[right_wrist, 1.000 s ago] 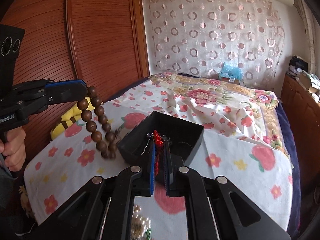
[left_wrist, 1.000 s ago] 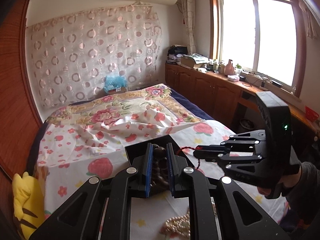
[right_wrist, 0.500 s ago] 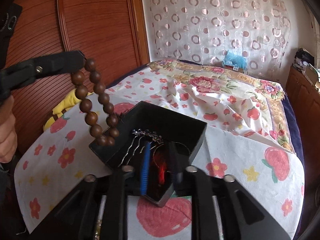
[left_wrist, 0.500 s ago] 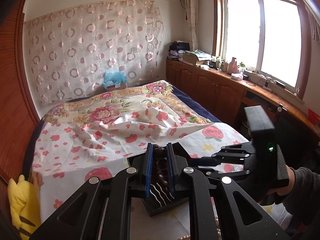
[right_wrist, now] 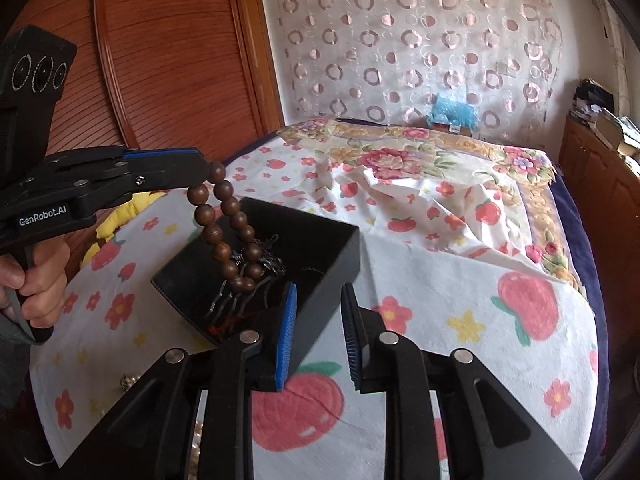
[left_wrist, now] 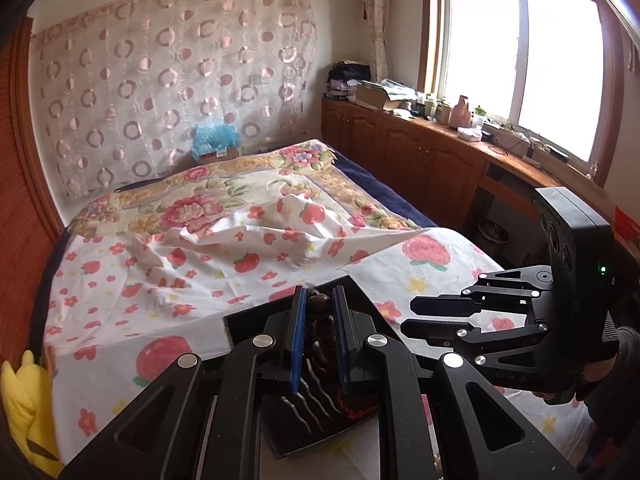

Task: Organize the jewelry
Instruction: 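Drop the bead bracelet into the black box with the left tool while the right tool releases the red bracelet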

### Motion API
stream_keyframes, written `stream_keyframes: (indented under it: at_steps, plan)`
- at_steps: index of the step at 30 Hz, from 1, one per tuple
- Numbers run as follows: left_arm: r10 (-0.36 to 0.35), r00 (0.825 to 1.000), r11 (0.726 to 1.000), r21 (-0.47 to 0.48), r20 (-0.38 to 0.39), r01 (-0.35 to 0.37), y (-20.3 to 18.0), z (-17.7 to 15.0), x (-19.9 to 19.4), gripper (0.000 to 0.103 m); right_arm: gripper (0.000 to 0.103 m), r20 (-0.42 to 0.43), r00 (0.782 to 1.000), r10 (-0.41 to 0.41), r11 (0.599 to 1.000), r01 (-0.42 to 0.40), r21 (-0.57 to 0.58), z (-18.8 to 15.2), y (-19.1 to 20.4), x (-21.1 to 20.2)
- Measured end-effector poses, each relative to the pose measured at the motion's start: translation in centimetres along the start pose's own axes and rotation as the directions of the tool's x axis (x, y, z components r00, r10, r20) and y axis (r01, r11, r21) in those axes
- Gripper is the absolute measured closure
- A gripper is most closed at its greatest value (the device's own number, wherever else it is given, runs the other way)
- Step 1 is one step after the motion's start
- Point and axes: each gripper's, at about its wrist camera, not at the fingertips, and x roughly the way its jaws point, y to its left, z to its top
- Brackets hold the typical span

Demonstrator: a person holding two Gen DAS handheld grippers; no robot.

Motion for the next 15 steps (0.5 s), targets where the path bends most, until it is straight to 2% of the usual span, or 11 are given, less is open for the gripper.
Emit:
stream_keyframes:
  at_steps: [8, 12, 14, 15]
  plan:
    - [-0.001, 0.998, 1.000, 0.018, -0.058, 0.002, -0.9, -1.1, 1.3, 0.090, 0.078, 0.004, 1.000, 0.000, 1.000, 0.000, 0.004, -0.8, 0.4, -0.7]
    - [0.007, 0.998, 1.000, 0.006, -0.055, -0.007, -1.0, -1.8, 0.6, 0.073, 0.078, 0.008, 1.000, -0.001, 1.000, 0.001, 0.004, -1.1, 0.7, -1.2]
    - [0.014, 0.999, 1.000, 0.005, -0.045, -0.014, -1.3, -2.3, -0.2, 0.071, 0.078, 0.011, 1.000, -0.004, 1.000, 0.004, 0.007, -1.7, 0.9, -1.8]
    - [0.015, 0.999, 1.000, 0.003, -0.043, -0.015, -1.3, -2.4, -0.4, 0.066, 0.078, 0.013, 1.000, -0.002, 1.000, 0.001, 0.011, -2.0, 1.1, -2.2]
